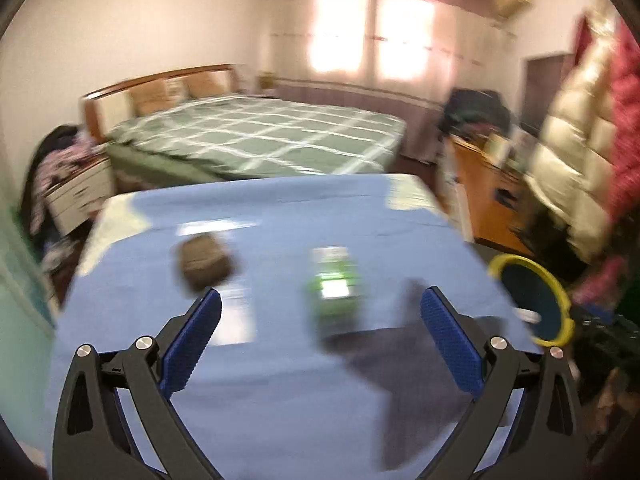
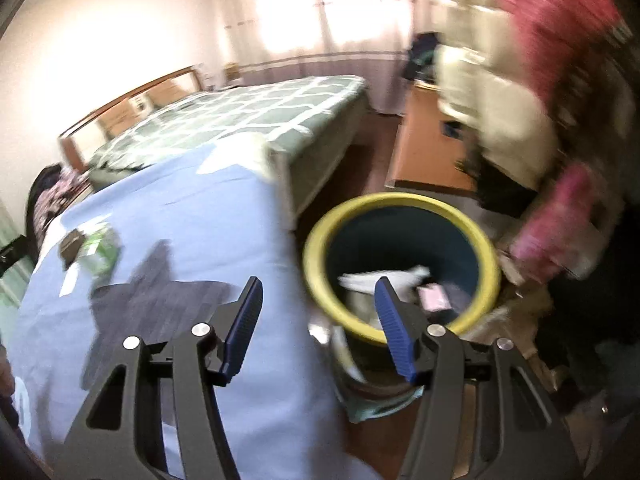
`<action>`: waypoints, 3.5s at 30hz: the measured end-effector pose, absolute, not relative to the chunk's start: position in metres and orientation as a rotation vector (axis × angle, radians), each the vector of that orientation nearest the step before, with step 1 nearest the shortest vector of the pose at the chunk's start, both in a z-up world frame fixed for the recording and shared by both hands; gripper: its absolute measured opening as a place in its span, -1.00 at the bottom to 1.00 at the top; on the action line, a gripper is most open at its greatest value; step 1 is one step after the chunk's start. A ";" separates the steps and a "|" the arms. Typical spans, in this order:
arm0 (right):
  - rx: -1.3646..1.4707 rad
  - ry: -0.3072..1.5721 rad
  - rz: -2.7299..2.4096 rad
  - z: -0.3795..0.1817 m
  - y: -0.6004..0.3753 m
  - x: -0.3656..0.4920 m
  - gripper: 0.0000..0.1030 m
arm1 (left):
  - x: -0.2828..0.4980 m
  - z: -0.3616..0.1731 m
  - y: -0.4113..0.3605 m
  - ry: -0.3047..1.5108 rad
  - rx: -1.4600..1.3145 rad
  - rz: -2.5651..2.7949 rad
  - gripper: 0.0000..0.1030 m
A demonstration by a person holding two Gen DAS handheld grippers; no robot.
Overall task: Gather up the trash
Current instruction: 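Grasp the green-capped plastic bottle with the right gripper, then drop the green bottle into the bin by opening the right gripper, then grasp the dark brown square container with the left gripper, then carry the brown container into the bin and open the left gripper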
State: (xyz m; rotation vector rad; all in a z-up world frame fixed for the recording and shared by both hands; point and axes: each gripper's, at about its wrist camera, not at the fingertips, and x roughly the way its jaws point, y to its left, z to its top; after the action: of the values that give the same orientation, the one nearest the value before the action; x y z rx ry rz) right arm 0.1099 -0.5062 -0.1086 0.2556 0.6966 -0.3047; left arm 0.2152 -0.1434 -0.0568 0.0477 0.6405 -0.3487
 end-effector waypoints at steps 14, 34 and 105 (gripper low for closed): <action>0.084 0.731 0.038 -0.104 -0.316 0.256 0.37 | 0.261 -0.116 0.006 0.662 -0.102 -0.060 0.90; 0.164 0.779 -0.165 -0.124 -0.391 0.257 -0.07 | 0.257 -0.117 -0.019 0.658 -0.033 -0.090 0.90; 0.383 0.691 -0.677 -0.137 -0.633 0.026 0.41 | 0.228 -0.114 -0.471 0.875 0.359 -0.831 0.45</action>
State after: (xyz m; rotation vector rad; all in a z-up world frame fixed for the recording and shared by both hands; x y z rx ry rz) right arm 0.0263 -0.6330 -0.1366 0.3830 0.6915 -0.6774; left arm 0.2279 -0.4711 -0.1136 0.3592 0.8750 -0.8314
